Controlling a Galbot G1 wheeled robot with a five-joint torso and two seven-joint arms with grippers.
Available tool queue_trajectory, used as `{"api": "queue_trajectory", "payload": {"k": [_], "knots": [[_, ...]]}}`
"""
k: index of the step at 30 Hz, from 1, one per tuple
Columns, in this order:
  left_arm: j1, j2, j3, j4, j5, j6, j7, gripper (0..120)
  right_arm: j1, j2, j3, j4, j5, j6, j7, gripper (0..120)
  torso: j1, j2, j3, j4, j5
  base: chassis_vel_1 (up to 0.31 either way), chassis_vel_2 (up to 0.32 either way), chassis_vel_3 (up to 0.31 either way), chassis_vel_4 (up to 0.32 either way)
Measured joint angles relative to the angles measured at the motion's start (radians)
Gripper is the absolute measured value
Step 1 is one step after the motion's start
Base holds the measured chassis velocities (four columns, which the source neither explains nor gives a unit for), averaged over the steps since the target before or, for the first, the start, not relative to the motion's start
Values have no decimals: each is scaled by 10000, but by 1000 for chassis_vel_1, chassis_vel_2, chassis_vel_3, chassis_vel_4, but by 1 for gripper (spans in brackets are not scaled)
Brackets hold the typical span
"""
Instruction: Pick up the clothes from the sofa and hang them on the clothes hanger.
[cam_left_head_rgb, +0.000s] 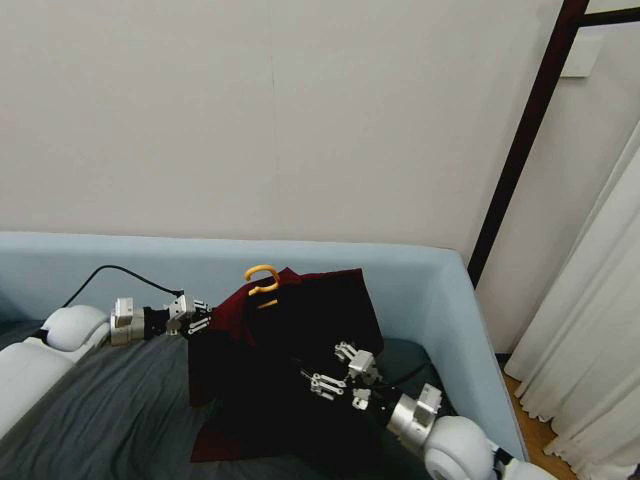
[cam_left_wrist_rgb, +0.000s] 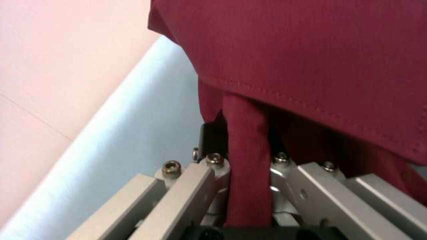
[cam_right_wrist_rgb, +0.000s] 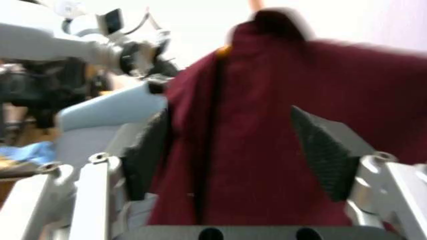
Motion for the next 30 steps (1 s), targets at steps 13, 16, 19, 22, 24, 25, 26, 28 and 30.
{"api": "queue_trajectory", "payload": {"k": [13, 16, 19, 22, 24, 25, 26, 28, 30], "knots": [[-4509, 815, 3096, 160, -972, -30, 866, 1, 1893, -1594, 1197, 1105, 645, -1125, 2552, 100, 0, -1, 1, 5, -4, 0, 0, 0, 0], [-5548, 737, 3636, 392, -1054, -37, 1248, 1, 2231, -1981, 1199, 1454, 1420, -1528, 2697, 100, 0, 0, 1, 4, 2, 0, 0, 0, 0], [-6769, 389, 4247, 667, -1275, -26, 1758, 1, 2639, -2670, 1372, 1726, 2749, -1922, 2535, 100, 1, 0, 1, -1, 1, 0, 0, 0, 0], [-7068, 172, 4349, 704, -1350, 21, 1852, 1, 2729, -3017, 1545, 1736, 3170, -1975, 2235, 100, 1, 0, 1, -1, 2, 0, 0, 0, 0], [-7171, -36, 4368, 727, -1417, 77, 1953, 1, 2699, -3310, 1727, 1814, 3391, -2014, 2148, 100, 1, -1, 1, -1, -3, 0, 0, 0, 0], [-7171, -36, 4368, 727, -1417, 77, 1953, 1, 2699, -3310, 1727, 1814, 3391, -2014, 2148, 100, 1, -1, 1, -1, -3, 0, 0, 0, 0], [-7224, -98, 4398, 717, -1471, 99, 2014, 1, 2724, -3466, 1760, 1857, 3551, -2090, 2162, 100, 1, -1, 1, -2, -1, 0, 0, 0, 0], [-7367, -267, 4482, 748, -1493, 105, 2169, 1, 2850, -3778, 1796, 1905, 3845, -2220, 2189, 100, 1, -1, 1, 9, -1, 0, 0, 0, 0], [-7520, -554, 4547, 903, -1471, 87, 2323, 1, 2904, -4139, 1929, 1955, 4123, -2338, 2189, 100, 1, 0, 0, 11, -3, 0, 0, 0, 0]]}}
